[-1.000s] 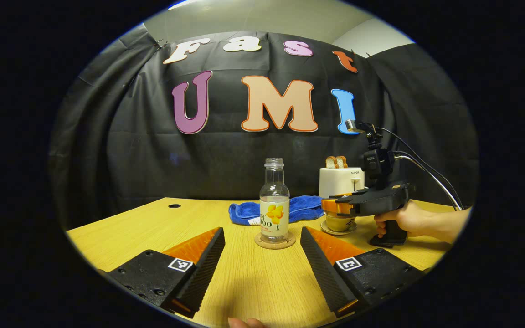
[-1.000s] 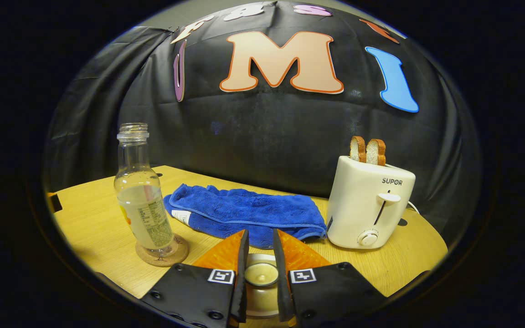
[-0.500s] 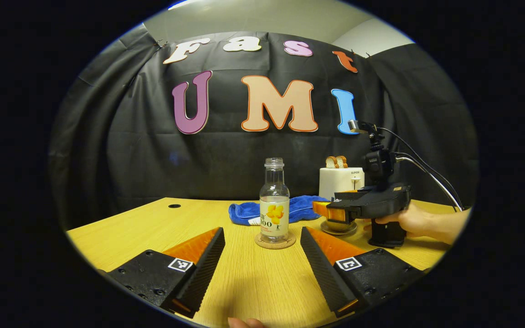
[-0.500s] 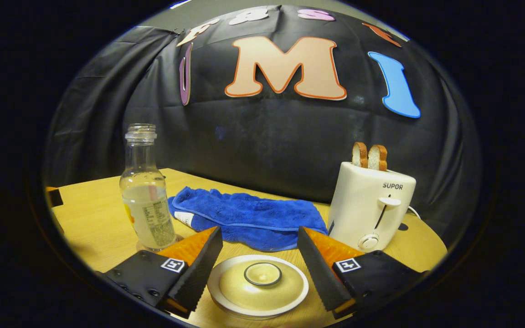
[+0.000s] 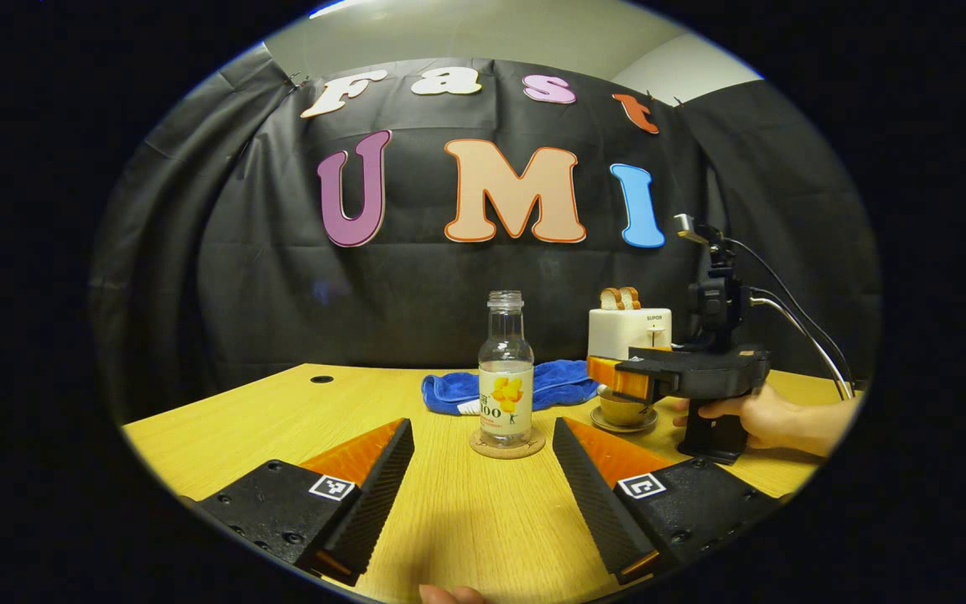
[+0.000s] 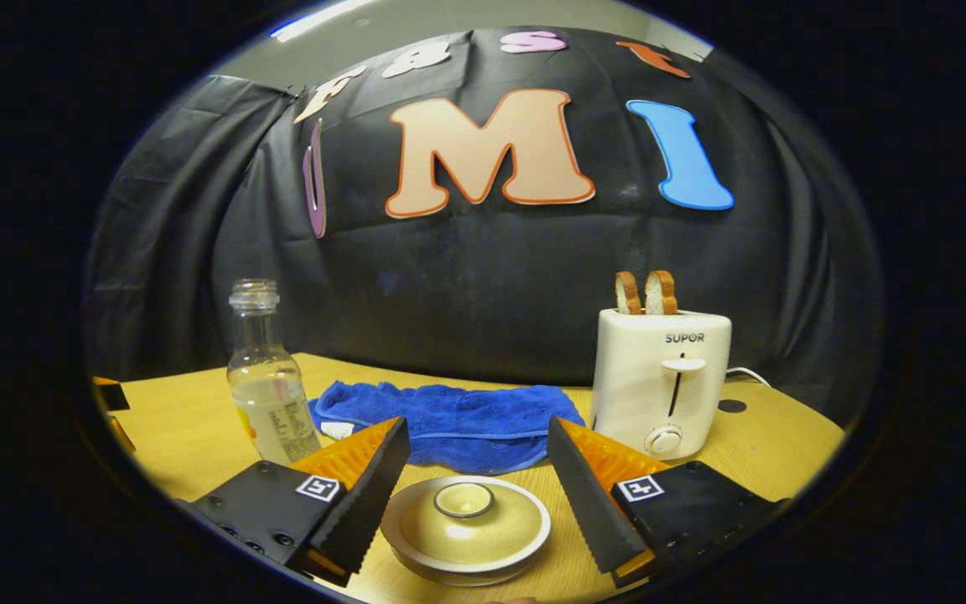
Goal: Open the teacup lid with one hand, grasp the water bottle and pour water into the teacup with the other hand; after pouring, place the water bottle on the coaster and then close the teacup lid.
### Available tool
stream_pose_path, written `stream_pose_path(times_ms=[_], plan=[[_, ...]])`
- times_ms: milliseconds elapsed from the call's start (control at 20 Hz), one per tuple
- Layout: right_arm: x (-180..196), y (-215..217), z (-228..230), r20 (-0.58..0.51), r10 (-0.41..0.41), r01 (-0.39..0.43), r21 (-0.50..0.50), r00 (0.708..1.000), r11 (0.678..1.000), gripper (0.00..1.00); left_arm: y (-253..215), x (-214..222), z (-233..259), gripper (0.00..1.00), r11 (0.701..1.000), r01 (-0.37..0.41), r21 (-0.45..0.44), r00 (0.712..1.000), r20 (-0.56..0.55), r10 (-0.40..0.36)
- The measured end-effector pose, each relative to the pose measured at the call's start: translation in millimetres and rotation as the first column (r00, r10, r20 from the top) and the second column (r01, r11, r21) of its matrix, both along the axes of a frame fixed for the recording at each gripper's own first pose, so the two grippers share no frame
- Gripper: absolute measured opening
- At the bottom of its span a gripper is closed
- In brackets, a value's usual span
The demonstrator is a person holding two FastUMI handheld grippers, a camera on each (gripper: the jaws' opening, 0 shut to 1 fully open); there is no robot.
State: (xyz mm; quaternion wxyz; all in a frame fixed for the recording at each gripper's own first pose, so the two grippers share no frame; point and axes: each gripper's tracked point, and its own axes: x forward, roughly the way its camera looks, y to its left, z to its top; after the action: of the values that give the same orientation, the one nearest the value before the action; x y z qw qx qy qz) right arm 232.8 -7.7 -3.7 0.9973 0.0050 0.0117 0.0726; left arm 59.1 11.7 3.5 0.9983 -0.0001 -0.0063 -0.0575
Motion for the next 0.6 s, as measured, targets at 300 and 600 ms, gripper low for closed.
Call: stream_pose_path(times_ms=[300, 600], plan=[[-12.7, -2.6, 2.0, 0.014, -0.041, 0.041, -0.012, 0.999, 0.999, 1.0, 2.9, 0.2, -0.2, 0.97, 1.0, -0.016, 0.0, 1.0, -0.002, 0.016], [-72.7, -14.7, 5.5, 0.024, -0.15, 0.151, -0.015, 0.988, 0.988, 1.0, 1.3, -6.7, 1.0, 0.97, 1.0, -0.024, 0.001, 1.0, -0.001, 0.024]])
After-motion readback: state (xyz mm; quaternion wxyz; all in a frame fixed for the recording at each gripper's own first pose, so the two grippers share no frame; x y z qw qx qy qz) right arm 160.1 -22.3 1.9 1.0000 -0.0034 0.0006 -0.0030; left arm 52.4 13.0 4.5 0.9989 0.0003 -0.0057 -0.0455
